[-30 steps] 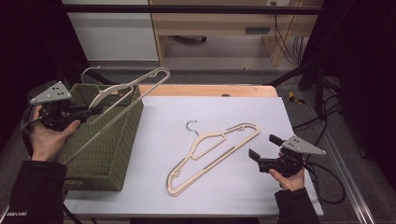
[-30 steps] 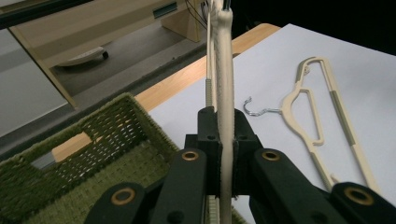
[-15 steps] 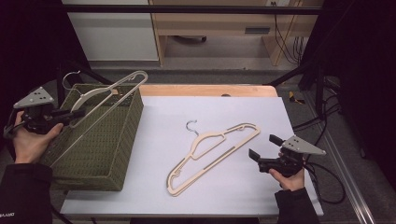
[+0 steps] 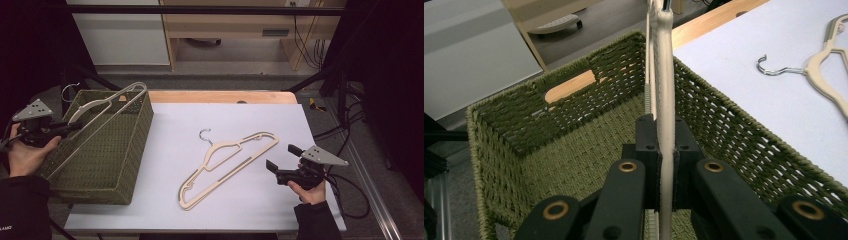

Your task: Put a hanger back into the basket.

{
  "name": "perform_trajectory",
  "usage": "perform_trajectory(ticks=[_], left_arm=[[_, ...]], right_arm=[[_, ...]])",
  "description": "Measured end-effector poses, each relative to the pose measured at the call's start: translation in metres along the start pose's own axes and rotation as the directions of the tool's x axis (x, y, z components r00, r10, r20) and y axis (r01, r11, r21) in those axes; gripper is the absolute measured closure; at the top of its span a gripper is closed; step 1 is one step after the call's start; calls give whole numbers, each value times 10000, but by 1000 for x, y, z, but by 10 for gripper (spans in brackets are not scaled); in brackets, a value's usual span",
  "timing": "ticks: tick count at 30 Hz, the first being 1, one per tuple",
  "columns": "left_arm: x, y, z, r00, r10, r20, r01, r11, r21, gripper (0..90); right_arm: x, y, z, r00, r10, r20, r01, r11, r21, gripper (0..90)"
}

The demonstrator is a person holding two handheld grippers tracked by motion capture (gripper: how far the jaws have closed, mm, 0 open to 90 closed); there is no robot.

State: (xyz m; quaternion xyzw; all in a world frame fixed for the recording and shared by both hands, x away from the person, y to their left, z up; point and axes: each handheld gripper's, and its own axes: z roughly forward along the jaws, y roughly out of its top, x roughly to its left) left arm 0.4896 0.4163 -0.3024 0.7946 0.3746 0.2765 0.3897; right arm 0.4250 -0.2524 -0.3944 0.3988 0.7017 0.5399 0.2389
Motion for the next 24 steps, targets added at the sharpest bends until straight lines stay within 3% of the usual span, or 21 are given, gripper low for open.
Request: perform_trajectory(ticks=[5,9,15,20,24], left_arm=[[1,-6,10,9999,23,-109,-19,9994,351,858],[0,-17,21,9990,180,-400,-137,9945,1043,858],[-7,-35,34,9993,-57,-382,96,9948,1013,858],[-19,-46,48,9979,-41,-639,112,9937,1113,856],[-27,-51,56,9981,-72,-620,149,9922,1236,849]], right_arm=[[0,0,0,10000,-41,11,41,10000,-13,34],[0,0,0,10000,35,36,-35,10000,-8,34],[1,-1,2,10000,4,-19,-4,10000,72,35],[1,-1,2,10000,63,-32,-62,9999,93,37],[1,-1,3,10000,43,-81,-43,9999,93,37]])
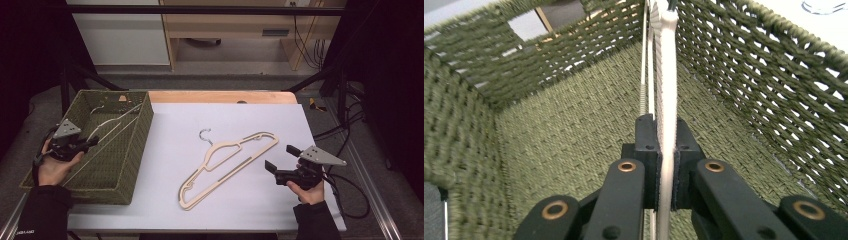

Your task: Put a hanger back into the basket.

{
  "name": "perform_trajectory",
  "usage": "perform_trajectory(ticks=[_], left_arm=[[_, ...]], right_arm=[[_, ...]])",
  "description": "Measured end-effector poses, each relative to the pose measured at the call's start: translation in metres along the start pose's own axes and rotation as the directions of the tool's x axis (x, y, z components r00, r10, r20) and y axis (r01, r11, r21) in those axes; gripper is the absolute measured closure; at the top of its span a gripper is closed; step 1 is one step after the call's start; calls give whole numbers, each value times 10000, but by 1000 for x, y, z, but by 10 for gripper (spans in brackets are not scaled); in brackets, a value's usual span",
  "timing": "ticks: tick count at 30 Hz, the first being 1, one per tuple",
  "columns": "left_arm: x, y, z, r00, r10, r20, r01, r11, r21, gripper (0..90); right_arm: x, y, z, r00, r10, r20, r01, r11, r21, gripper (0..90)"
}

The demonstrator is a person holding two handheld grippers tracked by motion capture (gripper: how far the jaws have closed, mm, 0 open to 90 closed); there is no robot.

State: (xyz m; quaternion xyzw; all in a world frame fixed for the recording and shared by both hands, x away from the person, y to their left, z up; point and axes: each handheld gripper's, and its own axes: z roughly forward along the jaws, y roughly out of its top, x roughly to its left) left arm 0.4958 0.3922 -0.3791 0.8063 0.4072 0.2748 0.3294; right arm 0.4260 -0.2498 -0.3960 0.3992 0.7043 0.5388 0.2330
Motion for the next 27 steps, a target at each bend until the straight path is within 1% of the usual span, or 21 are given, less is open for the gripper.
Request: perform_trajectory(ticks=[3,4,6,7,8,9,10,12,15,18,19,22,24,25,26,27], left_arm=[[-8,0,6,9999,145,36,-147,9993,343,823],[-10,0,8,9999,100,111,-105,9988,480,823],[-11,0,10,9997,165,170,-176,9977,657,810],[-12,0,11,9997,76,251,-95,9968,797,805],[-13,-1,12,9998,59,188,-75,9960,889,803],[-13,-1,13,9998,80,175,-99,9934,1143,797],[-13,-3,14,9997,111,222,-138,9918,1273,797],[-14,-5,16,9991,-18,425,-48,9877,1560,773],[-16,-5,17,9985,27,541,-117,9860,1665,767],[-18,-4,19,9979,-48,639,-70,9830,1835,754],[-18,-4,19,9978,41,664,-166,9817,1897,754],[-21,-4,19,9973,-16,737,-130,9801,1982,721],[-22,-4,19,9970,-76,774,-77,9808,1949,709],[-23,-4,18,9969,-51,782,-106,9798,1996,700],[-24,-3,18,9972,151,729,-302,9771,2106,695],[-24,-3,18,9972,151,729,-302,9771,2106,696]], right_arm=[[0,0,0,10000,-9,-34,9,10000,3,37],[0,0,0,10000,-9,-34,9,10000,3,37],[1,0,0,10000,-11,-45,11,10000,4,38],[2,0,1,10000,-17,-45,17,10000,8,38],[2,0,1,10000,-32,-53,32,10000,7,38],[2,0,1,10000,-41,-60,41,10000,9,38],[2,0,1,10000,-41,-60,41,10000,9,38],[2,1,1,10000,-51,-76,51,10000,-6,38],[3,1,1,10000,-35,-91,35,10000,-9,39],[3,1,1,9999,-22,-104,22,10000,13,39],[3,1,1,9999,-22,-104,22,10000,13,39],[4,1,2,9999,-81,-126,81,10000,-3,39],[4,1,2,9998,-111,-151,111,9999,-3,39],[5,1,2,9999,-60,-129,60,10000,22,39],[6,1,2,9999,-113,-127,112,9999,-13,39],[6,1,2,9999,-113,-127,112,9999,-13,39]])
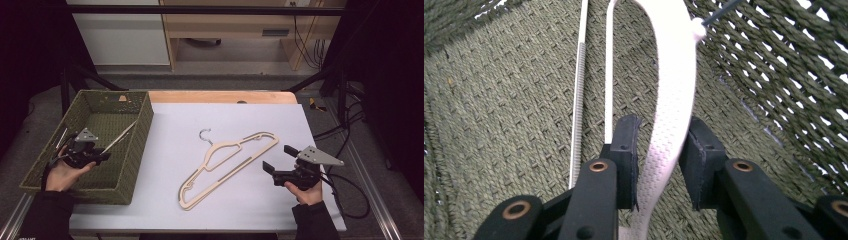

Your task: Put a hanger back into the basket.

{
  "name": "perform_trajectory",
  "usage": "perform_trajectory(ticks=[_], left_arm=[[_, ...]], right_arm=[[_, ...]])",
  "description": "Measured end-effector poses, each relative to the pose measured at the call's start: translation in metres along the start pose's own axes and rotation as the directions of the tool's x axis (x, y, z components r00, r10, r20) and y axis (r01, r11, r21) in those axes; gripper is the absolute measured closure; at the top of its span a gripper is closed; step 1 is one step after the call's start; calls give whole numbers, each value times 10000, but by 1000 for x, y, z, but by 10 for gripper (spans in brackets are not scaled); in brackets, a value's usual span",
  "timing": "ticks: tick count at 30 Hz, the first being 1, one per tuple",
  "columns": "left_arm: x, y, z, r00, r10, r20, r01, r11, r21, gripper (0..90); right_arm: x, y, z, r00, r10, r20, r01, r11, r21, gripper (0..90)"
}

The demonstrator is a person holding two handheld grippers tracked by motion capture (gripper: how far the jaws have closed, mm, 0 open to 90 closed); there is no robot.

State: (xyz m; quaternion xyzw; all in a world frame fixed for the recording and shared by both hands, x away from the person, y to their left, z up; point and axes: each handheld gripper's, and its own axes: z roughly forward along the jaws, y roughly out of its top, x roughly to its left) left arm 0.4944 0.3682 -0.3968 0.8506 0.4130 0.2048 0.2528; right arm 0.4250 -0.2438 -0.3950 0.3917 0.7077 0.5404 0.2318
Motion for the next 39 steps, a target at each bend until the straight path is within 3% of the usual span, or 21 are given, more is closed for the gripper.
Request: perform_trajectory(ticks=[7,13,16,19,21,22,23,26,32,33,34,39], left_arm=[[-1,0,-2,9998,93,-163,-94,9999,-82,634],[1,3,-22,9997,26,-262,-49,9962,-873,515],[-2,6,-37,9996,-186,-217,149,9868,-1610,414],[-8,11,-52,9993,-331,-197,272,9687,-2467,361],[-15,14,-60,9991,-387,-194,310,9521,-3043,306],[-19,16,-63,9990,-371,-237,275,9470,-3199,207],[-23,18,-66,9987,-453,-244,343,9392,-3416,165],[-35,24,-74,9984,-556,-34,498,9185,-3924,109],[-63,31,-86,9963,-721,471,860,8599,-5031,75],[-75,33,-86,9953,-617,749,922,8414,-5325,75],[-75,33,-86,9953,-617,749,922,8414,-5325,75],[-104,40,-80,9923,-385,1177,997,8124,-5745,70]], right_arm=[[1,1,-1,10000,15,-44,-15,10000,-25,39],[2,2,-1,10000,-19,-47,19,10000,-64,39],[3,4,-2,10000,-34,-73,34,9999,-111,39],[4,5,-1,9999,-52,-125,50,9999,-140,39],[5,6,-1,9999,-66,-110,64,9999,-143,39],[5,7,0,9999,-90,-142,88,9999,-125,39],[6,7,1,9998,-87,-152,86,9999,-114,39],[7,9,2,9997,-83,-210,81,9999,-87,39],[9,13,5,9997,-20,-252,17,9999,-118,39],[8,13,6,9996,-59,-267,57,9999,-93,40],[8,13,6,9996,-59,-267,57,9999,-93,40],[8,14,14,9995,147,-293,-147,9999,-23,48]])
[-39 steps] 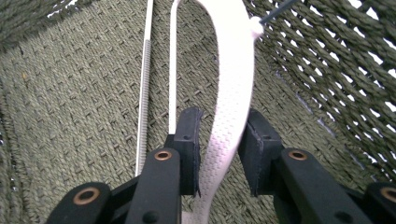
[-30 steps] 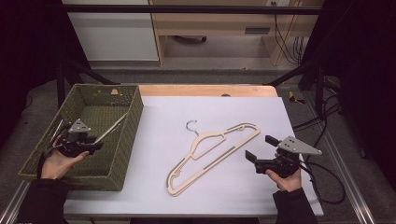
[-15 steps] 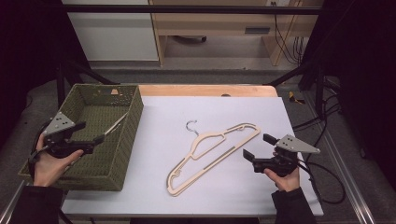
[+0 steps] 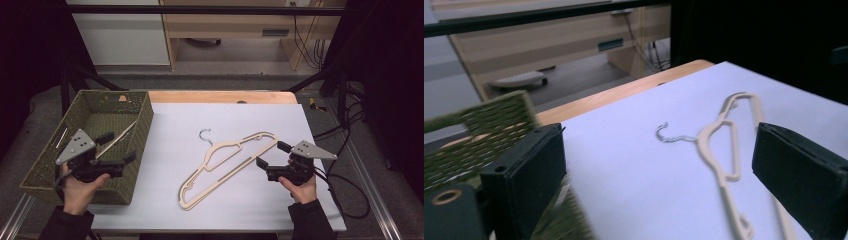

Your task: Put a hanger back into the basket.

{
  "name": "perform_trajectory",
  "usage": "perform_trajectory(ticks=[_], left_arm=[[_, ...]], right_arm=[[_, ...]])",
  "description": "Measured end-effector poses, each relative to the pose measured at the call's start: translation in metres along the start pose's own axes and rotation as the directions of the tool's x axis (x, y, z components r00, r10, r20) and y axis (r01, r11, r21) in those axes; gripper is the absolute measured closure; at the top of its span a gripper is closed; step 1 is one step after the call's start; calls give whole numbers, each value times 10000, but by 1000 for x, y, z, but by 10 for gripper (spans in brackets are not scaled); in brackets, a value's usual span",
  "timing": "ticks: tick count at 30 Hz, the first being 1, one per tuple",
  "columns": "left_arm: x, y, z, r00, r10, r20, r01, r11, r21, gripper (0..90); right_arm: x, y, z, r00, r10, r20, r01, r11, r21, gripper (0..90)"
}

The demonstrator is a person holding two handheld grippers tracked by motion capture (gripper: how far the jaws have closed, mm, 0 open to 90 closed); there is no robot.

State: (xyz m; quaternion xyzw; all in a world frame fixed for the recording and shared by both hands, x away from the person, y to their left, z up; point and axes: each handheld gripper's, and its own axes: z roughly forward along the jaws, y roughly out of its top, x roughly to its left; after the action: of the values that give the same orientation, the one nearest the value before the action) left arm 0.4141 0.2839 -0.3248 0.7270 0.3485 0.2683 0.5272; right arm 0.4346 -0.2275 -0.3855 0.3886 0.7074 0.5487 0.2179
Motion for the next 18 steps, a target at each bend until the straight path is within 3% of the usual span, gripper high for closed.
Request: perform_trajectory(ticks=[5,6,11,14,18], left_arm=[[-28,-8,17,9980,-51,627,76,9992,-387,67],[-28,-8,17,9980,-51,627,76,9992,-387,68],[-47,-22,39,9932,111,1155,-108,9999,-30,68],[-57,-33,52,9854,33,1703,-86,9995,303,67],[-66,-47,68,9822,149,1871,-311,9960,843,68]], right_arm=[[0,2,9,9999,121,-96,-121,9999,56,49],[1,3,11,9999,129,-112,-128,9999,90,49],[4,7,23,9996,154,-217,-152,9998,103,60],[5,9,31,9994,149,-310,-145,9998,147,69],[7,12,39,9987,206,-472,-199,9997,137,87]])
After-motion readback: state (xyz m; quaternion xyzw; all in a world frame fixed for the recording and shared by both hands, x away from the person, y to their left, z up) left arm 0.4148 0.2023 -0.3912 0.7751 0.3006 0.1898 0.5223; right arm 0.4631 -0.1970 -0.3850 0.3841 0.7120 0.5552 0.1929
